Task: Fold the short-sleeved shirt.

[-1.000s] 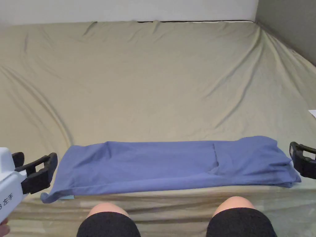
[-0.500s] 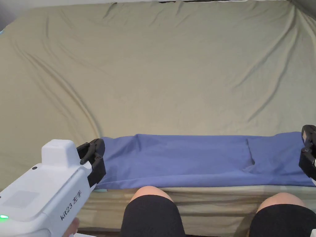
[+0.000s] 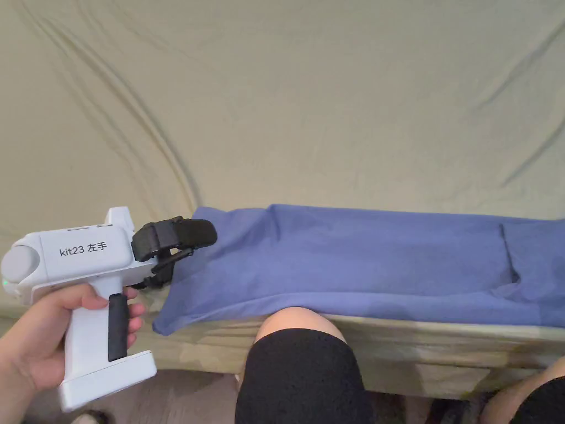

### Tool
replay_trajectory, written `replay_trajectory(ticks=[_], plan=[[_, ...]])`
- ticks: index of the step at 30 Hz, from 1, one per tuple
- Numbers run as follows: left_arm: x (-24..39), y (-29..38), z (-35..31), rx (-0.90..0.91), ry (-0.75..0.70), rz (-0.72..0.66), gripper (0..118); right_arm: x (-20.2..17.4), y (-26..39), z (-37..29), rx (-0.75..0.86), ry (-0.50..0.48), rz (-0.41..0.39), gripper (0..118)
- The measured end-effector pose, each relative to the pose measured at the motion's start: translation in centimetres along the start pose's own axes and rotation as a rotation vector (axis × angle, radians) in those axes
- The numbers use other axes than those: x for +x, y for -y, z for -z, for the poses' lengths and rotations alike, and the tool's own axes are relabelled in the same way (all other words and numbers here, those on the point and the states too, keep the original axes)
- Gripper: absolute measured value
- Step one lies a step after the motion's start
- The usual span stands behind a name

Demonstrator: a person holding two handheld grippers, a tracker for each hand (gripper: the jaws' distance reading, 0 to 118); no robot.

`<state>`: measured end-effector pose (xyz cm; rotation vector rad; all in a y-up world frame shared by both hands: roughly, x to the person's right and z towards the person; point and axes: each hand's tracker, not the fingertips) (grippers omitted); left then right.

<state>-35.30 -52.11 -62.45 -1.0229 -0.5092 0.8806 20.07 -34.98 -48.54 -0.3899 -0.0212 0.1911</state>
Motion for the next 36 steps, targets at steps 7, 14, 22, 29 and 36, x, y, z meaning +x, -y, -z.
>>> replay_trajectory(ticks=[7,14,22,29,36], plan=[[-1.7,-2.5,4.4,-0.028,-0.06,0.082,7,0.1,0.0,0.7,-0.023,-0.004,0.014,1],[2.5,-2.1,3.9,0.007,-0.085,0.188,6,0.3,0.0,0.4,-0.024,-0.018,0.007,1],[7.2,-6.8,-2.1,0.058,-0.235,0.286,5,0.1,-0.5,0.5,0.008,-0.031,0.017,1],[6.8,-10.4,-4.9,-0.023,-0.588,0.192,5,0.3,-0.2,0.8,0.036,-0.059,0.043,1],[15.9,-9.5,-0.7,-0.104,-0.518,0.31,5,-0.1,0.2,1.2,0.04,-0.103,0.086,1]])
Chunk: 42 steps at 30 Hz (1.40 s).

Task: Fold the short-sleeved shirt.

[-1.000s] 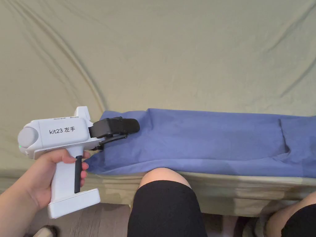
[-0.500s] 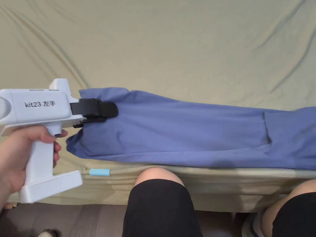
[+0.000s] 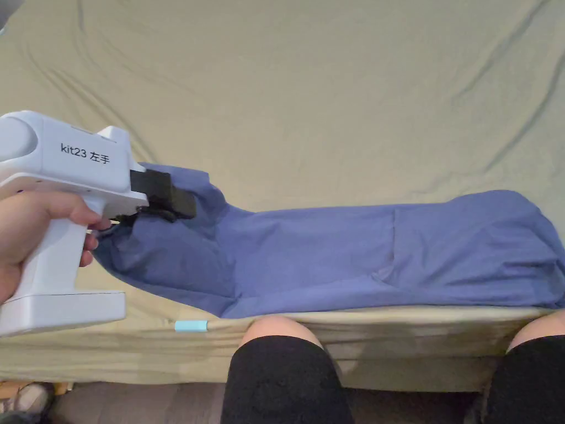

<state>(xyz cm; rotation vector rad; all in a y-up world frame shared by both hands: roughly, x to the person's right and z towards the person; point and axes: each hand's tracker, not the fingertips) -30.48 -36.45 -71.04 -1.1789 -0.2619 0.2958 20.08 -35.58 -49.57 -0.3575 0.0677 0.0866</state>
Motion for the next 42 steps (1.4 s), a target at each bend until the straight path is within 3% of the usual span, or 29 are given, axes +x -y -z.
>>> replay_trajectory(ticks=[3,11,12,13,14,15,16,19,20,21,22,23,25,27,29,35,40,42], plan=[[6.8,0.8,2.2,-0.054,-0.03,0.106,5,0.0,-0.4,-0.5,0.02,-0.019,0.011,1],[16.6,3.4,11.8,-0.147,-0.046,0.097,6,1.4,0.0,-1.7,0.03,0.025,0.02,1],[17.0,3.8,12.7,-0.143,-0.044,0.094,16,1.6,0.2,-1.7,0.023,0.037,0.028,1],[18.4,4.9,12.9,-0.102,-0.022,0.074,39,1.8,0.3,-1.8,0.017,0.046,0.036,1],[19.1,5.2,13.5,-0.073,0.011,0.04,81,2.0,0.5,-1.8,0.008,0.057,0.046,1],[19.7,5.3,13.5,-0.086,0.045,-0.005,101,2.1,0.7,-1.8,-0.001,0.062,0.051,1],[20.3,5.5,13.0,-0.103,0.103,-0.071,103,2.1,0.9,-1.8,-0.008,0.067,0.054,1],[20.6,6.2,9.6,0.005,0.256,-0.117,98,2.1,1.0,-1.7,-0.024,0.083,0.06,1],[20.3,6.3,8.3,0.036,0.253,-0.079,81,2.1,1.0,-1.7,-0.027,0.083,0.065,1],[19.7,6.6,7.2,0.075,0.241,-0.046,51,2.1,1.0,-1.7,-0.027,0.079,0.069,1],[19.6,7.3,6.6,0.116,0.201,-0.001,11,2.1,1.0,-1.8,-0.026,0.075,0.069,1],[19.5,8.0,6.8,0.13,0.084,0.05,0,9.3,2.6,-2.2,-0.025,0.07,0.067,1],[17.1,8.5,8.8,0.102,-0.136,0.041,0,9.3,2.6,-2.2,-0.024,0.055,0.052,1],[16.3,9.4,11.2,0.024,-0.185,0.085,0,8.8,2.7,-2.3,-0.02,0.044,0.038,1],[16.6,10.2,13.2,0.005,-0.197,0.042,0,8.4,2.8,-2.4,-0.014,0.036,0.024,1],[22.4,12.5,15.3,0.04,-0.066,0.224,0,7.8,2.9,-2.7,-0.033,0.048,0.005,1],[24.9,14.1,16.0,-0.07,0.115,0.39,0,6.9,2.7,-2.7,-0.049,0.046,-0.021,1],[23.4,13.2,14.8,-0.054,0.153,0.36,0,6.3,2.5,-2.8,-0.054,0.037,-0.039,1]])
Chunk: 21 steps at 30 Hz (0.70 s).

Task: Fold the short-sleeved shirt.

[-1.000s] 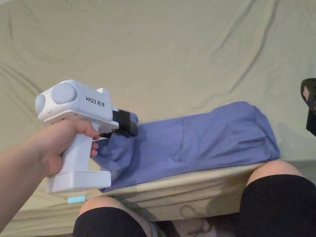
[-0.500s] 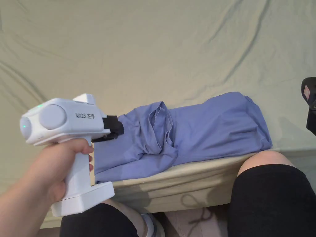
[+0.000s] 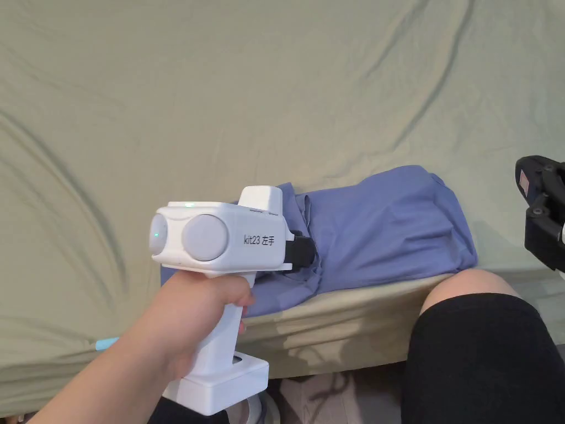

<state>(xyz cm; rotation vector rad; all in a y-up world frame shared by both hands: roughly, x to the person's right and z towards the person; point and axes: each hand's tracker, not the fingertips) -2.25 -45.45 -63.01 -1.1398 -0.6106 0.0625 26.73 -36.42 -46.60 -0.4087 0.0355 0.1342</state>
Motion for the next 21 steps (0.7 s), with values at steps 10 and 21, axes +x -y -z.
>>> replay_trajectory(ticks=[10,21], plan=[[-18.3,4.2,-12.6,0.271,0.154,-0.256,118,-2.4,-1.7,0.5,-0.012,-0.052,-0.063,1],[-27.0,6.5,-2.9,0.23,0.421,-0.57,45,-3.0,-0.9,1.8,-0.09,-0.087,-0.057,1]])
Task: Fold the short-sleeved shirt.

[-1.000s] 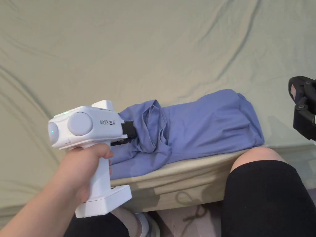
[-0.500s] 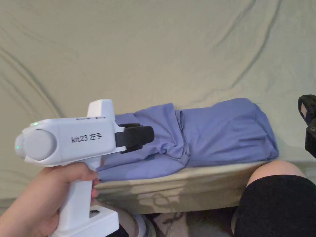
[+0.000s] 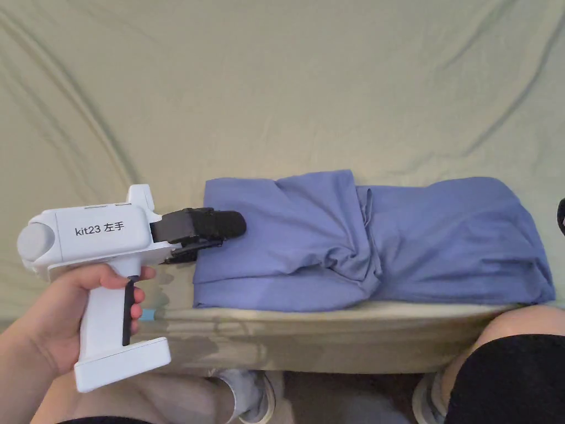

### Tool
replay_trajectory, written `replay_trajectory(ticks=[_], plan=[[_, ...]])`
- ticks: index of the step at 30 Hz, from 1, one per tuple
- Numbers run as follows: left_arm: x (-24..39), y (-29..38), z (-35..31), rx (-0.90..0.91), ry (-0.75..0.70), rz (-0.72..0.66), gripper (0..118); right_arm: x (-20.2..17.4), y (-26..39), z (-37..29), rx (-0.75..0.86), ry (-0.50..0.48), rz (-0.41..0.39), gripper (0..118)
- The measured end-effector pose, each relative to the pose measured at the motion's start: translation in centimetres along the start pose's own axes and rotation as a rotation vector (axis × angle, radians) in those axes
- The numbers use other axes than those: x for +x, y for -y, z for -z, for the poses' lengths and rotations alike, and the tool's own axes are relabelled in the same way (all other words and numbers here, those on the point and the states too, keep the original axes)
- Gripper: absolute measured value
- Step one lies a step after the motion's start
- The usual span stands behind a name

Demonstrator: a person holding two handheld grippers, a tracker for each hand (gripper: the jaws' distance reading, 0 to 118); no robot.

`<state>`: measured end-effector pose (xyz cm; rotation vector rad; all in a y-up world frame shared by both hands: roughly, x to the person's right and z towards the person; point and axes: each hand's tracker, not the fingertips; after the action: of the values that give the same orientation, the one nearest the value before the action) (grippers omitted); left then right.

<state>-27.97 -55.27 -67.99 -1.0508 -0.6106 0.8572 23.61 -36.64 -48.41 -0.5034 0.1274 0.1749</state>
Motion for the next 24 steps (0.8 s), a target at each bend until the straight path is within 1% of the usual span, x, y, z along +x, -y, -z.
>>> replay_trajectory(ticks=[1,2,3,4,5,7,8,9,10,12,14,15,17,18,20,21,23,24], plan=[[-0.4,0.2,1.3,-0.042,-0.106,-0.073,16,0.1,0.0,-0.1,-0.002,0.005,-0.004,1],[-0.5,0.3,2.5,-0.05,-0.17,-0.109,8,0.2,0.0,-0.2,-0.003,0.011,-0.003,1],[-0.5,0.3,2.0,-0.008,0.001,-0.128,8,0.4,0.1,-0.3,-0.003,0.014,0.002,1],[0.3,0.2,1.9,-0.018,-0.051,-0.101,8,1.0,-0.1,-1.9,-0.004,0.016,0.008,1],[1.2,0.3,1.7,-0.017,-0.113,-0.016,8,1.1,-0.1,-2.1,-0.003,0.02,0.011,1],[1.9,0.2,0.1,-0.026,-0.132,0.117,8,1.3,0.0,-2.5,0.002,0.025,0.009,1],[2.5,0.1,-1.0,0.002,-0.131,0.12,7,1.0,0.0,-2.1,0.001,0.024,0.009,1],[2.9,0.2,-2.0,0.024,-0.087,0.095,7,1.0,0.1,-2.1,-0.002,0.022,0.011,1],[4.7,0.9,-2.5,0.054,-0.058,0.082,6,1.0,0.1,-2.1,-0.006,0.018,0.019,1],[6.1,1.4,-4.2,0.062,-0.054,0.091,6,0.7,0.1,-1.6,-0.009,0.003,0.04,1],[6.8,1.0,-6.2,0.059,-0.111,0.159,6,0.4,0.1,-1.7,-0.002,-0.014,0.045,1],[6.9,0.8,-7.0,0.059,-0.146,0.17,6,0.3,0.1,-1.8,0.003,-0.019,0.043,1],[6.4,-0.1,-9.2,0.06,-0.205,0.159,6,0.0,-0.3,-2.0,0.011,-0.04,0.042,1],[6.4,-0.5,-9.9,0.076,-0.275,0.125,6,0.0,-0.4,-2.2,0.018,-0.052,0.057,1],[5.8,-1.6,-11.7,0.075,-0.337,0.076,6,0.2,-0.5,-2.5,0.034,-0.064,0.089,1],[6.3,-1.9,-12.1,0.058,-0.395,0.098,6,0.2,-0.5,-2.5,0.034,-0.06,0.087,1],[7.2,-3.1,-12.7,0.025,-0.462,0.125,6,0.1,-0.4,-2.4,0.039,-0.042,0.072,1],[8.8,-3.1,-12.4,0.021,-0.45,0.127,6,0.1,-0.4,-2.4,0.04,-0.037,0.068,1]])
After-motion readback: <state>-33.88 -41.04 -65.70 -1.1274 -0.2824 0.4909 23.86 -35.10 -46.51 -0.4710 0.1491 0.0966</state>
